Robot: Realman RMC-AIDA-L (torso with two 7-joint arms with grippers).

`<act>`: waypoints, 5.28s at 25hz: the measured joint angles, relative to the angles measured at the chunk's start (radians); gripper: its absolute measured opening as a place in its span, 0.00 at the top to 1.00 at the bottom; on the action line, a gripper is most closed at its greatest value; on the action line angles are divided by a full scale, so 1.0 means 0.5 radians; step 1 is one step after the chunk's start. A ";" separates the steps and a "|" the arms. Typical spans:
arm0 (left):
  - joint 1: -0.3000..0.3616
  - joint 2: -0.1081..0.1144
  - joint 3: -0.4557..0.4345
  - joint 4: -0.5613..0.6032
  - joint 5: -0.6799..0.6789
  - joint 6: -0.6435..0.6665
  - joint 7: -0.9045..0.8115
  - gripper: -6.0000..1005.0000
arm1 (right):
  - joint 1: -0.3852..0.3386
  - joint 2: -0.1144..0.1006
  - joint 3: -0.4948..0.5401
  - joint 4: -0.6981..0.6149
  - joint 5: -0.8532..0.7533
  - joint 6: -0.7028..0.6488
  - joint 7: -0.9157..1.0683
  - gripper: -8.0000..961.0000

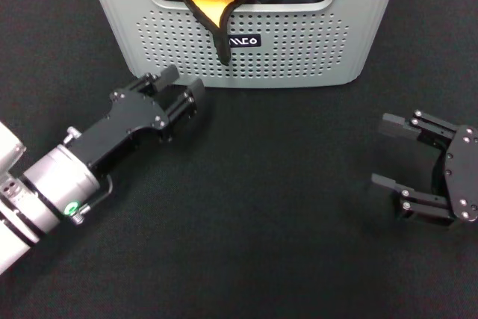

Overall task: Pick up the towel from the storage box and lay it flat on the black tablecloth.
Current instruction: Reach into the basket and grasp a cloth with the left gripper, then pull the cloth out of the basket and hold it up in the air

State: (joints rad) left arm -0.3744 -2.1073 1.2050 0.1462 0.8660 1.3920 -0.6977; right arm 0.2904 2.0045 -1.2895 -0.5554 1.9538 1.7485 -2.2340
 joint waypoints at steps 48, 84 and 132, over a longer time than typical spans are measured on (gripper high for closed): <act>-0.425 -0.001 0.011 -0.314 -0.132 -0.020 0.024 0.72 | 0.002 0.001 0.008 0.013 0.027 -0.003 -0.048 0.26; 0.050 0.105 0.039 0.561 0.119 1.246 -0.737 0.99 | 0.009 -0.006 0.054 0.022 0.044 -0.002 -0.113 0.28; -0.276 0.001 0.569 0.626 -0.293 1.017 -0.227 0.98 | 0.216 0.025 -0.198 -0.074 0.291 0.018 -0.149 0.32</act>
State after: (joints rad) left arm -0.5123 -2.1067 1.4893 0.4591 0.7194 1.9004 -0.8111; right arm 0.3986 2.0171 -1.3883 -0.5922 2.0992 1.7573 -2.3085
